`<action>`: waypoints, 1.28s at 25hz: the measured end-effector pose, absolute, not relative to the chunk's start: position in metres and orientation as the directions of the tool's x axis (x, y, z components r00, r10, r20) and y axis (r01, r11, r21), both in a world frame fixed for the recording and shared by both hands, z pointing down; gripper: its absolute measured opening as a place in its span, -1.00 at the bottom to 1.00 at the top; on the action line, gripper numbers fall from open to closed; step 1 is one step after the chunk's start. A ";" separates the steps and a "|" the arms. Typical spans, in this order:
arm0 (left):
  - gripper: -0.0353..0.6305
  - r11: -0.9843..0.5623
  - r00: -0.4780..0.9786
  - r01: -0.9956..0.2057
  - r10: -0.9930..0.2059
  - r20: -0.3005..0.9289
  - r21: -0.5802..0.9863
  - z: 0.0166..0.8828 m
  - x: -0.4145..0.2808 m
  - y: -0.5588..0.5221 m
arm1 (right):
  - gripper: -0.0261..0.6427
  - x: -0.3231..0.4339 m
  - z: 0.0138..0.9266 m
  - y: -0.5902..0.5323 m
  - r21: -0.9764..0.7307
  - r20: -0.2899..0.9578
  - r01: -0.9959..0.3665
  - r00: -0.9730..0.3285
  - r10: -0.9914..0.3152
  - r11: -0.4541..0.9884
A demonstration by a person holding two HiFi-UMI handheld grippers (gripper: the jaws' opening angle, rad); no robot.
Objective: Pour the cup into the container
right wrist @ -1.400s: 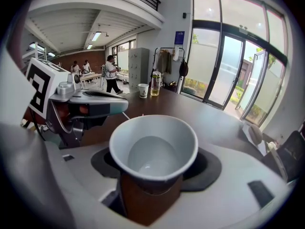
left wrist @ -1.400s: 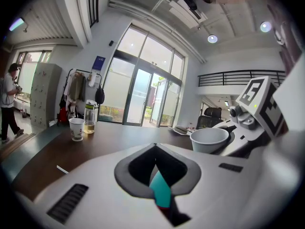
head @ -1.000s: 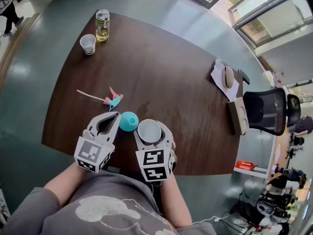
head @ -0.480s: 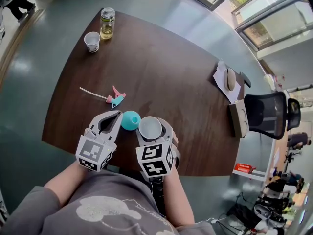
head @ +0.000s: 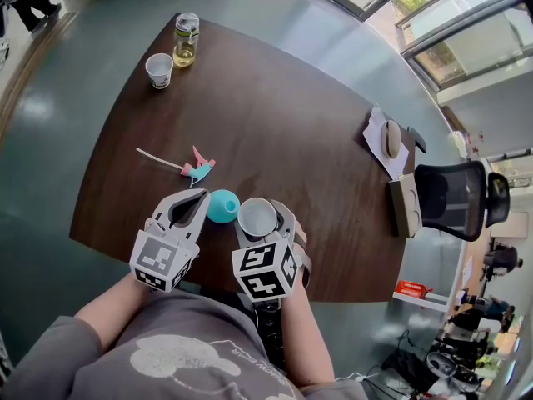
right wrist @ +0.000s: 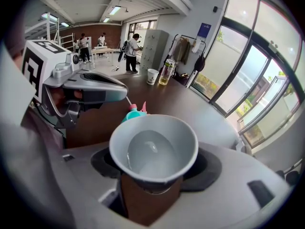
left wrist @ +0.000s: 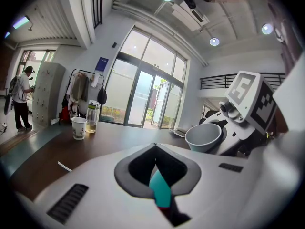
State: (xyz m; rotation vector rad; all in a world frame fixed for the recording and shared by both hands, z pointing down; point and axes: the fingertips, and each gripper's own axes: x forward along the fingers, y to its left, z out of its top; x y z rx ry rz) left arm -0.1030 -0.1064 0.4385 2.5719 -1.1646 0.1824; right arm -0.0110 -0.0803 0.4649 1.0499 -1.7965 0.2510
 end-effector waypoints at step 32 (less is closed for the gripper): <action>-0.87 -0.619 0.664 -0.747 -0.710 0.235 0.242 0.442 -0.106 -0.111 | -0.03 -0.011 0.465 -0.083 0.384 0.876 -0.634 0.021 -0.482 0.671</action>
